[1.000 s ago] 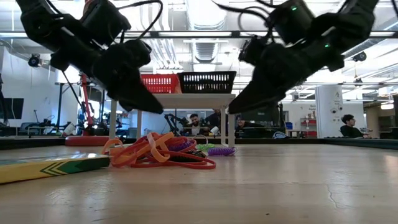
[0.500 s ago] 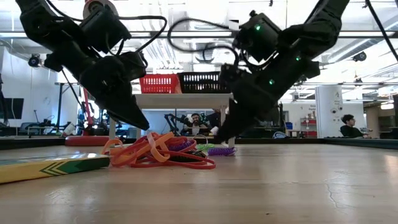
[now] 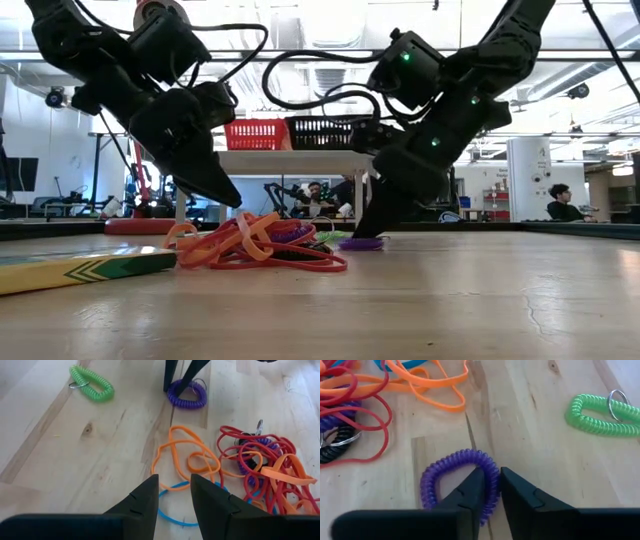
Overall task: Pick & Place Office Desk Supplies
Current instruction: Put the purple spring keychain into the yellow bin on the shelf
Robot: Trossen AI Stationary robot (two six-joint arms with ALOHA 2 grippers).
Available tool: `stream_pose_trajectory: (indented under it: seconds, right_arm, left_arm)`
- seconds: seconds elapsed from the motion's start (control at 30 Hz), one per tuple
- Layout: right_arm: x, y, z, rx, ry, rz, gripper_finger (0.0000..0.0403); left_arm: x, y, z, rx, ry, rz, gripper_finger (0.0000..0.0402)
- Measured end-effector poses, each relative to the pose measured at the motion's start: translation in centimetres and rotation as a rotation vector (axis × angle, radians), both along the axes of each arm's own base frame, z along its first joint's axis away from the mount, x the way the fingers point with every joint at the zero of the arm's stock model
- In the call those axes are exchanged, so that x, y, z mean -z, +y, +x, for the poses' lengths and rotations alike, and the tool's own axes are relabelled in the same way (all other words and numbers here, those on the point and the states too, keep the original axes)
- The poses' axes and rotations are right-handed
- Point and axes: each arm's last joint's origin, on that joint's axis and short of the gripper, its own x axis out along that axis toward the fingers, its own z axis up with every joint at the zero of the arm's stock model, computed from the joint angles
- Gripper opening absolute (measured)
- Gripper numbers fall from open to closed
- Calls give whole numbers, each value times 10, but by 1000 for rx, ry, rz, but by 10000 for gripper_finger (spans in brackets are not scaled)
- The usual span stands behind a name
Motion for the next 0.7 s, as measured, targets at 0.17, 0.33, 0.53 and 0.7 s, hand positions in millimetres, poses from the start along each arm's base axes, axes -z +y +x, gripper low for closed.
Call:
stream_pose_trajectory:
  seconds: [0.17, 0.33, 0.53, 0.7]
  right_arm:
    - [-7, 0, -5, -5, 24, 5, 17]
    - [-33, 0, -13, -7, 5, 6, 15]
    - [-77, -1, -33, -27, -45, 0, 13]
    - [-118, -3, -47, -28, -190, 0, 13]
  left_arm:
    - [0, 0, 0, -3, 0, 2, 118]
    - [0, 0, 0, -5, -2, 4, 118]
    - [1, 1, -1, -28, -13, 24, 118]
    - [3, 1, -3, -41, -42, 21, 118]
